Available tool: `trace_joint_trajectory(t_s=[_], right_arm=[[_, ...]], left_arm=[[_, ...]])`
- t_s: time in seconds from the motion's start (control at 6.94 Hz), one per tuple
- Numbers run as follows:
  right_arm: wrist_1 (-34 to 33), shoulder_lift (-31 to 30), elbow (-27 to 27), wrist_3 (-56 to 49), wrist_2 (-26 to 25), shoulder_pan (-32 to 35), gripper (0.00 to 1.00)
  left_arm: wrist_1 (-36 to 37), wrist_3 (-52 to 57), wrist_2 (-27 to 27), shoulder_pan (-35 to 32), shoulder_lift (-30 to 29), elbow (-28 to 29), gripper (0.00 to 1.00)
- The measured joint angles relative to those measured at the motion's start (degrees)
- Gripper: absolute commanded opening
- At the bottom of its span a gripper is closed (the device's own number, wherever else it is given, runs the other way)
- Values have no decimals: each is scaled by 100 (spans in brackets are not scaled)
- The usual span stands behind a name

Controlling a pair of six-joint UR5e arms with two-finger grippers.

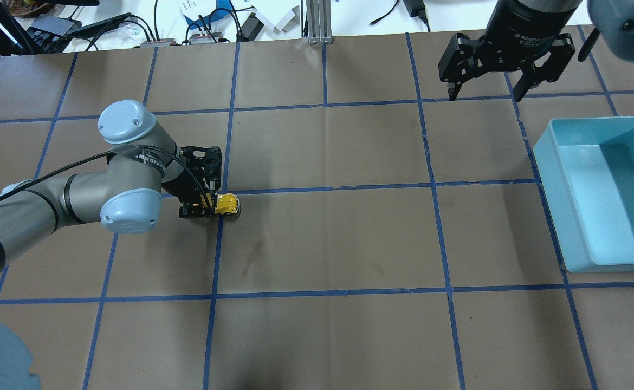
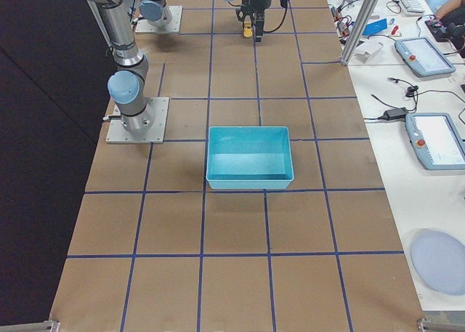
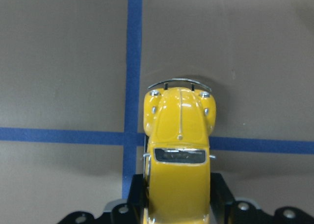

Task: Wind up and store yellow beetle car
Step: 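Drag the held car backward along the table to wind it up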

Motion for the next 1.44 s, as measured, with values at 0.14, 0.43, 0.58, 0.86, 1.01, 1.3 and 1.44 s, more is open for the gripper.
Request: trace_joint_trajectory(t_s=[0.14, 0.43, 0.58, 0.86, 1.01, 1.3, 1.44], right_arm=[[0, 2, 0, 0, 0, -1, 100], [0, -1, 0, -1, 0, -2, 100], [0, -1, 0, -1, 0, -3, 100], [0, -5, 0, 3, 0, -5, 100], [0, -5, 0, 1, 0, -5, 100], [0, -4, 0, 5, 0, 14, 100], [0, -5, 0, 7, 0, 18, 100]], left_arm=[[0, 39, -2, 77, 5, -2, 28], [5, 183, 3, 145, 14, -3, 28], [5, 208, 8, 152, 14, -3, 28], [-5, 235, 4, 299, 29, -16, 28], [-10, 246, -7, 424, 42, -31, 28], [-14, 252, -9, 566, 50, -44, 29], [-18, 255, -7, 615, 51, -47, 29]])
